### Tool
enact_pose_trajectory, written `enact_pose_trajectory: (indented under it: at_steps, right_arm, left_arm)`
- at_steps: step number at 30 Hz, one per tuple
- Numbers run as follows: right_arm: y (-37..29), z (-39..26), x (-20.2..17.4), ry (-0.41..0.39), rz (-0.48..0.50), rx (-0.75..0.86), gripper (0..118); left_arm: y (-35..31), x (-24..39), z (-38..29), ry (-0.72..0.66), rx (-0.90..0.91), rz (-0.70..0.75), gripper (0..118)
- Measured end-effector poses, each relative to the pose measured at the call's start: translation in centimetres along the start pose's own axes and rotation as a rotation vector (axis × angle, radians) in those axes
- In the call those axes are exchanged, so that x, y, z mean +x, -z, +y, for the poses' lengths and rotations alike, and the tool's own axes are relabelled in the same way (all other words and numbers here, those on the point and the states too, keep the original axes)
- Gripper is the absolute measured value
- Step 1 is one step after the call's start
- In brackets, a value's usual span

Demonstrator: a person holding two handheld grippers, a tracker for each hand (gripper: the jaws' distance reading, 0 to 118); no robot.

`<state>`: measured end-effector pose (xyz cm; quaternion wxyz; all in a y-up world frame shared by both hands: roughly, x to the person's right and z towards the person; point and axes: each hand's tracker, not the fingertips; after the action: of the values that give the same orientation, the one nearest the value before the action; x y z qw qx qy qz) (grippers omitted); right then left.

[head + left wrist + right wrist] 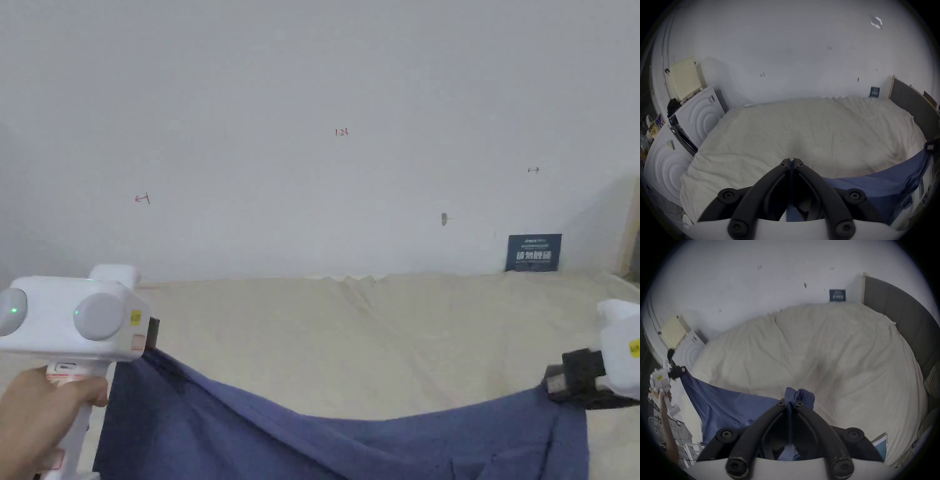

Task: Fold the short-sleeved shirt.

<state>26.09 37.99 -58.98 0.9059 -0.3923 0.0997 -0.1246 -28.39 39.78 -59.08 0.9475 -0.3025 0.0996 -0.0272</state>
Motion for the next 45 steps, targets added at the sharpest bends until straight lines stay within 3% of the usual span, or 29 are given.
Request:
enact_pose_trajectory:
  at_steps: [6, 14, 20, 34, 45]
  right_arm:
    - [-7.1, 3.1, -2.0, -0.023, 0.007, 0.118, 3]
    - [-14.8, 7.8, -4.1, 0.019, 0.073, 0.258, 3]
    - [-17.8, 10.2, -4.5, 0.075, 0.124, 0.309, 3]
    - [-17.3, 15.4, -7.4, -0.067, 0.027, 0.374, 3]
    - [-9.9, 22.7, -8.1, -0.055, 0.021, 0.349, 3]
  left_arm:
    - [-8.1, -2.9, 3.4, -0.076, 0.163, 0.025, 1]
    - [-19.2, -5.1, 7.7, -0.126, 0.385, 0.075, 1]
    - [-22.3, -6.3, 10.0, -0.128, 0.438, 0.094, 1]
    - [-17.9, -5.7, 13.4, -0.093, 0.395, 0.09, 1]
    - [-9.1, -5.4, 17.9, -0.122, 0.343, 0.099, 1]
